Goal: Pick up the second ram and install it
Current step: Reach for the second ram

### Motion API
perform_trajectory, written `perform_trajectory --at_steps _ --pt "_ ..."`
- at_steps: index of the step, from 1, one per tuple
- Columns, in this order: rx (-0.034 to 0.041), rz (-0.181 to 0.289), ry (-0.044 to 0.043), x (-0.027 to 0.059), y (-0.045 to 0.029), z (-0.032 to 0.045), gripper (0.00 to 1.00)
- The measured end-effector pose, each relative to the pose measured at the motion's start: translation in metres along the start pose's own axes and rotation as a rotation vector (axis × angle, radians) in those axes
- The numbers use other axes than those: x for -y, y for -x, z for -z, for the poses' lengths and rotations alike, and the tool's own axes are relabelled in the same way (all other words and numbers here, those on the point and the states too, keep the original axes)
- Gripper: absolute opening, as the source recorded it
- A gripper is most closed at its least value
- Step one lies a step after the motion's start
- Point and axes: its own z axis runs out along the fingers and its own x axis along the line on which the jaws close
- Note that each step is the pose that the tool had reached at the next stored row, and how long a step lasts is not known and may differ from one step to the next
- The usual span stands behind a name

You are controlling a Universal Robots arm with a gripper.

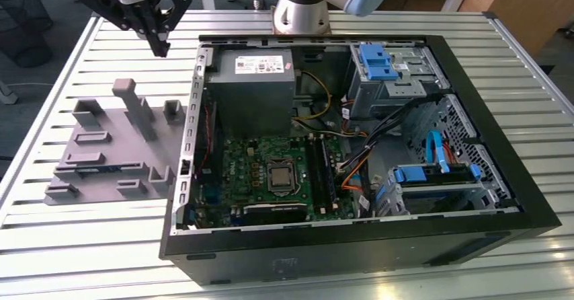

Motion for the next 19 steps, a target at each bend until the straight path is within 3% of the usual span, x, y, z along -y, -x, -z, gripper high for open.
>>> perform_trajectory --at_steps 19 --pt "-0.0002 0.0 0.0 0.0008 -0.0106 -0.0006 0.11"
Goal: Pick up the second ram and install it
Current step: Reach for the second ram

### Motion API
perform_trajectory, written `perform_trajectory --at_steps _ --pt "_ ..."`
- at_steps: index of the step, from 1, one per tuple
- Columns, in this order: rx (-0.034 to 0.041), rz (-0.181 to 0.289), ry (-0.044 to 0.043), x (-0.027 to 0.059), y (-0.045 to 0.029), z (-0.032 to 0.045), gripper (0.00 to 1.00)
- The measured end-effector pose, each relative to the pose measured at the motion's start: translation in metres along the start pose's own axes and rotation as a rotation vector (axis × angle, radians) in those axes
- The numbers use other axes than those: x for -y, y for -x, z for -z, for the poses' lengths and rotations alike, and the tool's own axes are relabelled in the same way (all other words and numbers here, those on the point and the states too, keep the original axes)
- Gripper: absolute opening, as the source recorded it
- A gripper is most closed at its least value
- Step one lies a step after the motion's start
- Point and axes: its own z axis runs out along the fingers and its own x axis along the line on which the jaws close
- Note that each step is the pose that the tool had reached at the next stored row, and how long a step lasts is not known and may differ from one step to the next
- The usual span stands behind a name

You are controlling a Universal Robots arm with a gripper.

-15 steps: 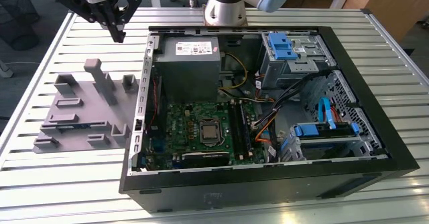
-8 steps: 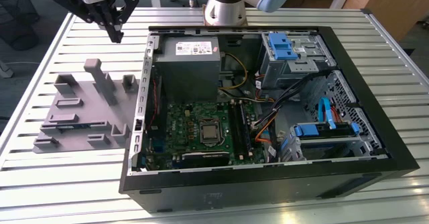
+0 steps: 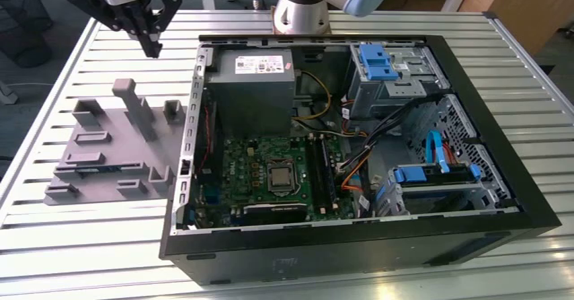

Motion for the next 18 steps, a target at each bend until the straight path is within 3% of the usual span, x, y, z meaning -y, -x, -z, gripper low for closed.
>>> perform_trajectory --at_steps 18 --pt "0.0001 0.0 0.0 0.0012 -0.0153 -0.0002 0.11"
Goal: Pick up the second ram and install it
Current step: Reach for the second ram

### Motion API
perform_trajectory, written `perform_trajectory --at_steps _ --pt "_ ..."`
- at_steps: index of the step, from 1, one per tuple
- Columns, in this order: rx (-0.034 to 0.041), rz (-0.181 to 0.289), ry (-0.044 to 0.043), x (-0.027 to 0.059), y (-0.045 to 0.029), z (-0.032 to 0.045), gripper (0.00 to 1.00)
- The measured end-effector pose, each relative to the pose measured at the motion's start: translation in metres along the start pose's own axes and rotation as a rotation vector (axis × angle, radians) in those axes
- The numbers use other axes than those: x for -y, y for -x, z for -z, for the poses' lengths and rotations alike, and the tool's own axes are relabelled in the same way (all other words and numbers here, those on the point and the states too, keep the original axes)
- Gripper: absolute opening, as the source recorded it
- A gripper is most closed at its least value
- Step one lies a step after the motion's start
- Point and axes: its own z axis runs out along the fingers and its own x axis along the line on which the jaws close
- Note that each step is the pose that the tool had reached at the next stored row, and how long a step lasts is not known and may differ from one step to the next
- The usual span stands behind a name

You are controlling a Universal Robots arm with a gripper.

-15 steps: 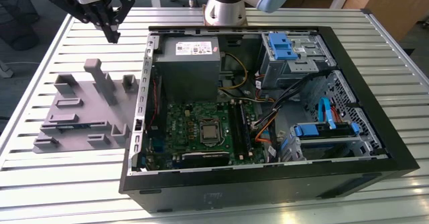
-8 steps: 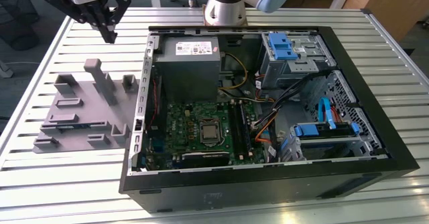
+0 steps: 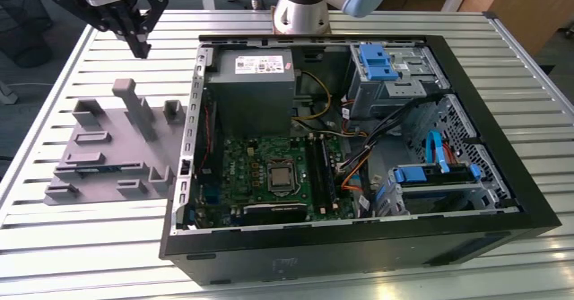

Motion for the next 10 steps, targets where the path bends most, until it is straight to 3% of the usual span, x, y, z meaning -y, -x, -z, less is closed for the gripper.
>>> perform_trajectory --at_steps 6,10 --pt "-0.0001 0.0 -0.0002 0.0003 -0.0048 0.0001 0.11" --pt "0.0007 0.0 -0.0094 0.0004 -0.0053 0.0001 0.11"
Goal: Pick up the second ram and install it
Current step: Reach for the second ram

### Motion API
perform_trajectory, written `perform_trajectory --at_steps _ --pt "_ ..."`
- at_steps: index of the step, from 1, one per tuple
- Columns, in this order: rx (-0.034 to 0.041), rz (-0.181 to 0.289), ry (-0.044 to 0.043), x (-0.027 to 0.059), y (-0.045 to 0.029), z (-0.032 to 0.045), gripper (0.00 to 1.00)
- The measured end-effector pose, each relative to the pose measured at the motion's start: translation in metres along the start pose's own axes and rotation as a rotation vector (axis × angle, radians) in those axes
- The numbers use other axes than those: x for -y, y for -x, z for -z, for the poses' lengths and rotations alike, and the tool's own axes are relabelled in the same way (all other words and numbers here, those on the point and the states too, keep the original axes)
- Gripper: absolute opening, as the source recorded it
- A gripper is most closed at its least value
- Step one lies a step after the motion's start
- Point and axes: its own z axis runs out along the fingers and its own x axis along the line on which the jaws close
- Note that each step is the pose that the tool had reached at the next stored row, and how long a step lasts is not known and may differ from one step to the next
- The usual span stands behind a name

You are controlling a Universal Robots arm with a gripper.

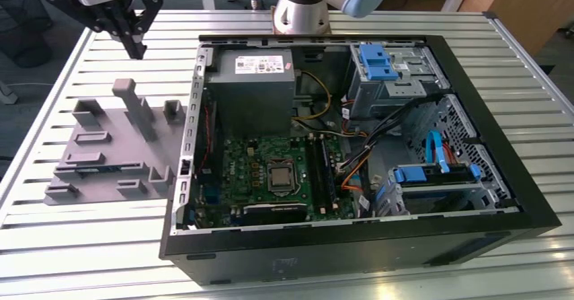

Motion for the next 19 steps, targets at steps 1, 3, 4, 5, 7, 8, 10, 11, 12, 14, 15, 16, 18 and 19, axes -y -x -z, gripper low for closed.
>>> perform_trajectory --at_steps 1,3,4,5,7,8,10,11,12,14,15,16,18,19 --pt "0.0001 0.0 -0.0014 0.0 -0.0001 0.0 0.11" --pt "0.0 0.0 -0.0034 0.0 -0.0005 0.0001 0.11" --pt "0.0002 0.0 -0.0043 0.0 -0.0008 0.0001 0.11" --pt "0.0004 0.0 -0.0052 0.0 -0.0012 0.0 0.11" --pt "0.0005 0.0 -0.0061 0.0001 -0.0018 0.0 0.11" --pt "0.0004 0.0 -0.0063 0.0001 -0.0021 0.0001 0.11" --pt "0.0005 0.0 -0.0063 0.0002 -0.0029 0.0 0.11" --pt "0.0005 0.0 -0.0064 0.0002 -0.0033 0.0 0.11" --pt "0.0005 0.0 -0.0063 0.0002 -0.0039 0.0 0.11" --pt "0.0005 0.0 -0.0063 0.0004 -0.0057 0.0001 0.11" --pt "0.0005 0.0 -0.0063 0.0005 -0.0068 0.0001 0.11" --pt "0.0005 0.0 -0.0063 0.0005 -0.0078 0.0001 0.11" --pt "0.0005 0.0 -0.0063 0.0007 -0.0101 0.0002 0.11" --pt "0.0005 0.0 -0.0063 0.0008 -0.0112 0.0002 0.11"
